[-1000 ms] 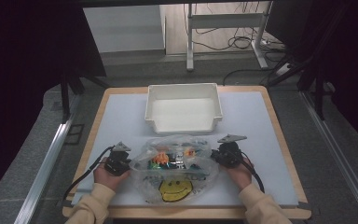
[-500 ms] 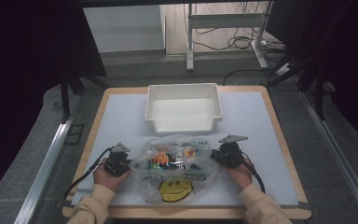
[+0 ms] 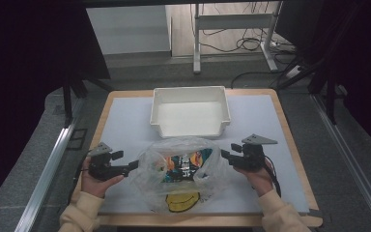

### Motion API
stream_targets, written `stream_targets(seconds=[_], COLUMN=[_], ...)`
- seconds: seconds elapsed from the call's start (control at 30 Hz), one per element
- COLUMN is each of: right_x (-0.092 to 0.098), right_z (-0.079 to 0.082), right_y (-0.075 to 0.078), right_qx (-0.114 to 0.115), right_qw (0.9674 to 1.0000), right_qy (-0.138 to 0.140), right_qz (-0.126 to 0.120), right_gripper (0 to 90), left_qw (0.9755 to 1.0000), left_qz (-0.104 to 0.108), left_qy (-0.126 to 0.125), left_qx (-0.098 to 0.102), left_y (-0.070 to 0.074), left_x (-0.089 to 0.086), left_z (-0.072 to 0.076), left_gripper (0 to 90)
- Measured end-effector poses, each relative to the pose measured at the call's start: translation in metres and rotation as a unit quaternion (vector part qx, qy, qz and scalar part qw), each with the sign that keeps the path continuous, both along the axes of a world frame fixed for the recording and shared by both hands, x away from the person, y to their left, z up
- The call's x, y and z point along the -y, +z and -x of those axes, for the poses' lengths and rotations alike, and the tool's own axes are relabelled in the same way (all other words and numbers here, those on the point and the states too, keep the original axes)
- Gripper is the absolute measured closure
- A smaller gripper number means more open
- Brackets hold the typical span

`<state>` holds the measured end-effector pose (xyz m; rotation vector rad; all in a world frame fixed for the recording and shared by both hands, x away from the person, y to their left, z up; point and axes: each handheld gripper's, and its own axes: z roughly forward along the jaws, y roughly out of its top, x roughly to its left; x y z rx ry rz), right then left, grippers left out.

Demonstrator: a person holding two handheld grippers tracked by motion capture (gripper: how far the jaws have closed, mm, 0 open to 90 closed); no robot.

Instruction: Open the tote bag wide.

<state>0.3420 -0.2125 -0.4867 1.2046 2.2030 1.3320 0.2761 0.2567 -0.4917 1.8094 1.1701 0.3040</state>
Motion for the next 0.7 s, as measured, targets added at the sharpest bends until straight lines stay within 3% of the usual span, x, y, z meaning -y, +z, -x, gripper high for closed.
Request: stream_targets(seconds=[0.17, 0.23, 0.3, 0.37, 0.43, 0.53, 0.6, 0.7], right_x=[0.009, 0.011, 0.012, 0.012, 0.013, 0.014, 0.011, -0.003], right_z=[0.005, 0.006, 0.006, 0.008, 0.011, 0.018, 0.025, 0.039], right_y=[0.015, 0.018, 0.020, 0.023, 0.030, 0.044, 0.054, 0.071], right_qx=[0.017, 0.018, 0.018, 0.018, 0.020, 0.021, 0.026, 0.038], right_qw=[0.9997, 0.9996, 0.9995, 0.9993, 0.9992, 0.9985, 0.9979, 0.9959], right_qy=[-0.004, -0.004, -0.006, -0.005, -0.003, 0.012, 0.028, 0.065], right_qz=[-0.019, -0.023, -0.026, -0.031, -0.035, -0.049, -0.052, -0.050], right_gripper=[41.3, 41.3, 41.5, 43.8, 49.8, 67.8, 78.9, 85.5], left_qw=[0.9995, 0.9994, 0.9993, 0.9990, 0.9974, 0.9939, 0.9908, 0.9880], left_qz=[0.014, 0.014, 0.021, 0.018, 0.019, 0.017, 0.025, -0.004], left_qy=[-0.016, -0.024, -0.028, -0.025, -0.038, -0.066, -0.095, -0.116], left_qx=[0.024, 0.019, 0.016, 0.031, 0.059, 0.087, 0.094, 0.103], left_y=[0.018, 0.020, 0.022, 0.028, 0.040, 0.067, 0.083, 0.097], left_x=[-0.006, -0.006, -0.006, -0.006, -0.004, 0.007, 0.022, 0.055], left_z=[0.007, 0.007, 0.007, 0.012, 0.021, 0.040, 0.053, 0.067], left_gripper=[8.8, 2.5, 2.5, 4.2, 15.8, 52.5, 70.5, 82.9])
